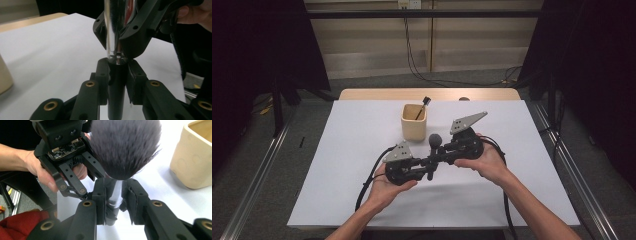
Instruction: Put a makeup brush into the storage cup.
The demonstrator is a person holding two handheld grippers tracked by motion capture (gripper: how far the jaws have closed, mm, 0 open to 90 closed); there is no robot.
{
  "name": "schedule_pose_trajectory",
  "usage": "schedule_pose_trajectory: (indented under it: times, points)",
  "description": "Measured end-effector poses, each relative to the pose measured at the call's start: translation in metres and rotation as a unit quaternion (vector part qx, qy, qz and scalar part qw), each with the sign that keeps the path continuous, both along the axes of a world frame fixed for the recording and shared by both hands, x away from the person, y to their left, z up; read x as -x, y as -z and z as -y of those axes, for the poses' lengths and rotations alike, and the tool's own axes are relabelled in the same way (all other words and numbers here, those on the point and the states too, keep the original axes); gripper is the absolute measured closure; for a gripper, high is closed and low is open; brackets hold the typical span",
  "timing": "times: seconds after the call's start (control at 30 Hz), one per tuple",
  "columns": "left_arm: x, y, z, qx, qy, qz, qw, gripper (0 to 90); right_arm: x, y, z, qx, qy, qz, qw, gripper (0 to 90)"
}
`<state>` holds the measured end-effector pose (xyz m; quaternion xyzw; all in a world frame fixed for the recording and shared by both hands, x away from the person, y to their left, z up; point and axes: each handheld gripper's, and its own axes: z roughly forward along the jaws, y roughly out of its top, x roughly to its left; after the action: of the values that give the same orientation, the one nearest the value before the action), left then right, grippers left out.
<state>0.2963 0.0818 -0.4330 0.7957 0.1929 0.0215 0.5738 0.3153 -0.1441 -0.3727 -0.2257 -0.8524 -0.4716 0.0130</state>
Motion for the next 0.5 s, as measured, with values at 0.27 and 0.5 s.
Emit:
schedule_pose_trajectory:
  times: [0.27,0.5]
  points:
    - [-0.0018,0.003,0.0008,0.001,0.007,-0.004,1.0,74.7,0.001,0.0028,0.0014,0.002,0.001,0.003,1.0,71.4]
    - [-0.0003,0.002,0.0002,0.001,0.003,0.004,1.0,74.8,0.0026,0.004,0.0017,-0.009,0.004,0.01,0.9999,70.3]
